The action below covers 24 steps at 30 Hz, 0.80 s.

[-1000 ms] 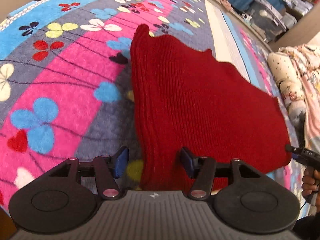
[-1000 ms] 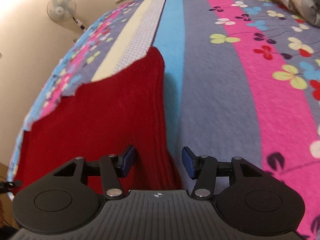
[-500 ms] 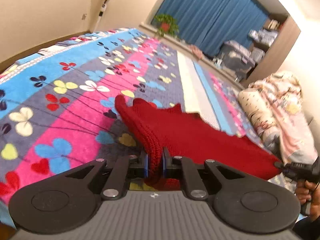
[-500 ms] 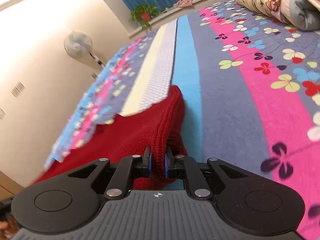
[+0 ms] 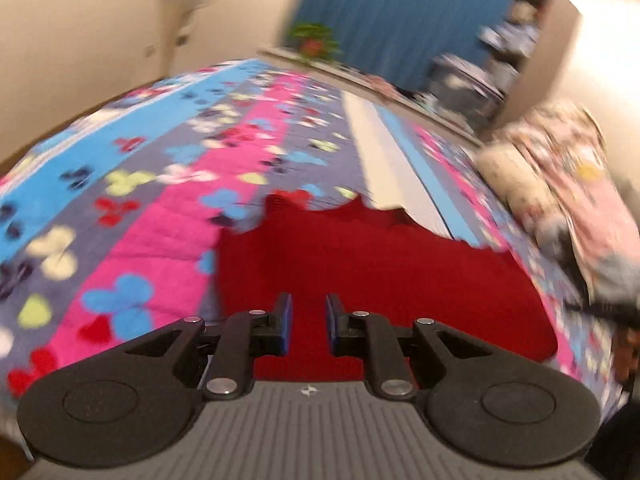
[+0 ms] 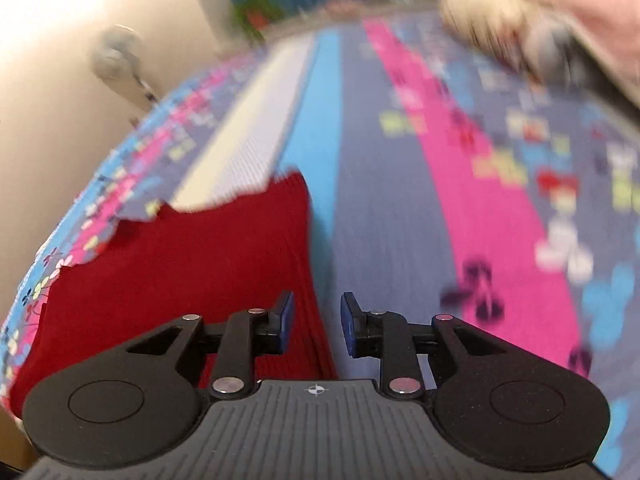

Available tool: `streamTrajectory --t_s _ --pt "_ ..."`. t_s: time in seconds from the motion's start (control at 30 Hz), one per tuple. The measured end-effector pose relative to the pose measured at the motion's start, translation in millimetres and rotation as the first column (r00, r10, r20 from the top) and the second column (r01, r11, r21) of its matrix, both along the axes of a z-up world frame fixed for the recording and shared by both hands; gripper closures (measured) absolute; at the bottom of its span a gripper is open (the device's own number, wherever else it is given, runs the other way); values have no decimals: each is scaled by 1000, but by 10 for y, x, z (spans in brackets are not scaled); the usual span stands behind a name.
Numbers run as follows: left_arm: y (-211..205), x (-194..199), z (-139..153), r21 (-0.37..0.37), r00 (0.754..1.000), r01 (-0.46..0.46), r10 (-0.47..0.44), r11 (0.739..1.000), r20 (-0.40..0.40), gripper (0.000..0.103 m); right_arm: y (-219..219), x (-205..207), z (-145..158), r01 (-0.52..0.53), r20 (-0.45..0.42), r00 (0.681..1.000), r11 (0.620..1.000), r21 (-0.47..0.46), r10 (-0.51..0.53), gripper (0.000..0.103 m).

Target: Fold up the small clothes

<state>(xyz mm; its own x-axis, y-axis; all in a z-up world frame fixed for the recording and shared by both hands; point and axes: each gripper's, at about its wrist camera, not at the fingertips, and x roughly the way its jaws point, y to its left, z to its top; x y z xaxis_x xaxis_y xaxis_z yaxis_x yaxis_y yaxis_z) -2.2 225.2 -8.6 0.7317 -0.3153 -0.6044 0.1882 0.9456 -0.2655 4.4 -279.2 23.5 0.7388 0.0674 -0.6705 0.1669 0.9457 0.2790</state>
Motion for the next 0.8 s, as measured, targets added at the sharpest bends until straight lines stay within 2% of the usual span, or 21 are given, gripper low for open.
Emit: streamTrajectory --t_s 0.07,0.1,0.13,0.17,0.2,0.23,0.27,0.3,0.37,0.43,0.5,0.63,0.8 --pt "-207 50 -87 57 998 53 -51 997 -34 78 6 -3 1 -43 33 999 999 10 42 76" --pt "-319 104 -175 111 994 77 -68 991 -81 72 6 30 -42 -68 21 998 997 36 67 76" --pt "-400 162 -283 171 989 83 -60 982 -136 67 2 86 -123 -89 -13 996 994 61 90 76" --pt "-482 231 -432 252 977 81 -27 964 -210 67 8 143 -220 -101 -65 992 993 63 105 75" --pt "-557 285 -573 323 963 85 5 943 -268 61 31 200 -360 -110 -151 982 993 28 113 75" --pt "-617 297 -625 349 960 96 6 932 -281 61 50 245 -476 -117 -224 969 993 -24 109 75" --pt "-680 287 -600 366 966 99 -2 925 -258 61 44 249 -557 -121 -260 960 991 -57 102 66" --pt "-706 267 -565 371 973 93 -6 924 -231 61 26 240 -566 -114 -261 961 992 -63 94 63" --pt "-743 210 -483 355 983 77 -12 932 -182 61 13 217 -450 -121 -214 971 990 -67 104 63" --pt "-796 141 -398 339 991 55 -9 939 -134 56 64 135 -343 -134 -138 984 983 -123 117 63" --pt "-875 164 -386 336 992 47 -5 941 -124 56 93 71 -284 -153 -93 986 975 -161 139 63" --pt "-1001 169 -351 357 996 34 0 934 -93 56 7 -3 -310 -151 -44 988 978 -143 146 63" --pt "-1082 255 -249 282 999 25 -12 959 -46 55 -1 -101 -214 -150 26 988 979 -134 155 63"
